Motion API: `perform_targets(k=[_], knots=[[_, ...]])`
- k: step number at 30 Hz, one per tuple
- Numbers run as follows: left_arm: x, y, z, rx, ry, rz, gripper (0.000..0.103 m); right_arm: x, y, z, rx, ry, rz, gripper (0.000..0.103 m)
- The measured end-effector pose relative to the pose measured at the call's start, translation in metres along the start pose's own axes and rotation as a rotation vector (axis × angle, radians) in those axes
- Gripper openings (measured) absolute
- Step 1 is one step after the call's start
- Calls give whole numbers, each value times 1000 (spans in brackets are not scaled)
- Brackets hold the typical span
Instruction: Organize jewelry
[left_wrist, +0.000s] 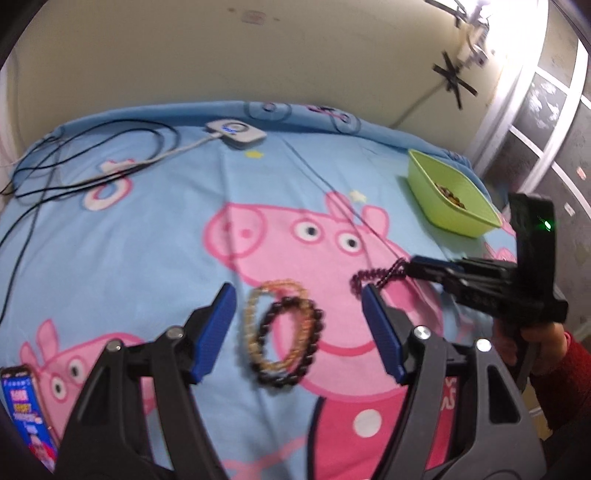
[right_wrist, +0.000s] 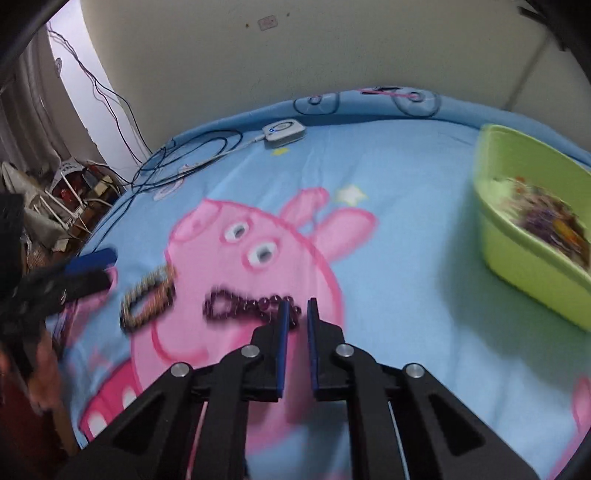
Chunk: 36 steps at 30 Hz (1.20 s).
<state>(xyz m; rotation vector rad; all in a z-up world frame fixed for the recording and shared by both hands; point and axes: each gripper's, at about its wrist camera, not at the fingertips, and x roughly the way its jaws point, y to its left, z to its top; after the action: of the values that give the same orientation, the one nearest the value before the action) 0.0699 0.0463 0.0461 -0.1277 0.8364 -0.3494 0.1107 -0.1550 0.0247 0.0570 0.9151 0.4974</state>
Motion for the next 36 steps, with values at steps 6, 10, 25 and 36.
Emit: perform_targets(k=[6, 10, 25, 36], knots=[[32, -41, 11, 114, 52, -57, 67, -19, -19, -18, 78, -35, 23, 0], [50, -64, 10, 214, 93, -44, 67, -20, -14, -9, 17, -60, 24, 3], [72, -64, 14, 194, 176, -5, 12, 1, 5, 10, -110, -7, 162, 0], [56, -142, 81, 292, 58, -150, 8, -94, -37, 40, 0, -257, 171, 0]])
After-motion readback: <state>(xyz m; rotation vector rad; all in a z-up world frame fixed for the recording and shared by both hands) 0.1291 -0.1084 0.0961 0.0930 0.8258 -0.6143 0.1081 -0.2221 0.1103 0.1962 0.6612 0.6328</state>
